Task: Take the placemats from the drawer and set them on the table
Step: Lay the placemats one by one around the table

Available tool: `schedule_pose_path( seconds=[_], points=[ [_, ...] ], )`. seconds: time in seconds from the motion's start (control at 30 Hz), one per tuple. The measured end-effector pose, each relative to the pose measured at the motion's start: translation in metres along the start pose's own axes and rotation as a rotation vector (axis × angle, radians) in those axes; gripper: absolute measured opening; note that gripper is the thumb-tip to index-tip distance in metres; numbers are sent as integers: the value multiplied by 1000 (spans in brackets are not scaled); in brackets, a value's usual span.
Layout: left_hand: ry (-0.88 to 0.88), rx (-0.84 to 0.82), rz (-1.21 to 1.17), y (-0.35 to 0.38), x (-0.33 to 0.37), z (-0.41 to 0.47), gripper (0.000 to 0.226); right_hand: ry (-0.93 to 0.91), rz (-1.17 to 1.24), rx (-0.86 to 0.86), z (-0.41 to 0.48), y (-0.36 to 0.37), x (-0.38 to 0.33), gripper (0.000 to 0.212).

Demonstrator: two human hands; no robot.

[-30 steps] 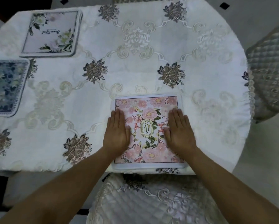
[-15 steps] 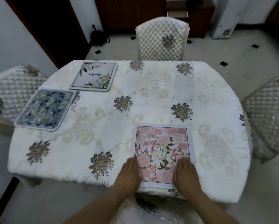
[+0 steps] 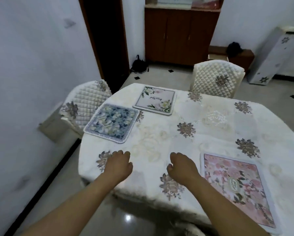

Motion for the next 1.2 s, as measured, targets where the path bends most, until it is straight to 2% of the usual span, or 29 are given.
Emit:
schedule_pose_path(
  seconds=[0.2,0.37,0.7,0.93,1.2],
  points=[
    [-195,54,-66,-37,-148,-20,24,-157,-122,-18,56,-34,-136,17],
    [-380,62,-99,-47,-225,-21,26,-257,-192,-58,110,-38,-205,16],
    [-562,30,-175,-57,-364,-33,26,-488,-221,-144,246,-31,-350,25],
    [-596,35,-251,-68,-457,-25,25,-567,-266,-133,305,-34,-459,21],
    [-518,-5,-246,-69,-613,34,26,-405,-263,-150,394,-20,-569,24]
  ],
)
Point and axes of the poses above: each hand's wrist, its own z-axis towards the middle knuckle, its own y-axis out of the palm, x = y × z, the point moved 6 cm from there along z, towards the middle knuckle, and after that the axes turned 15 degrees about -x, right-handed, at the moved point
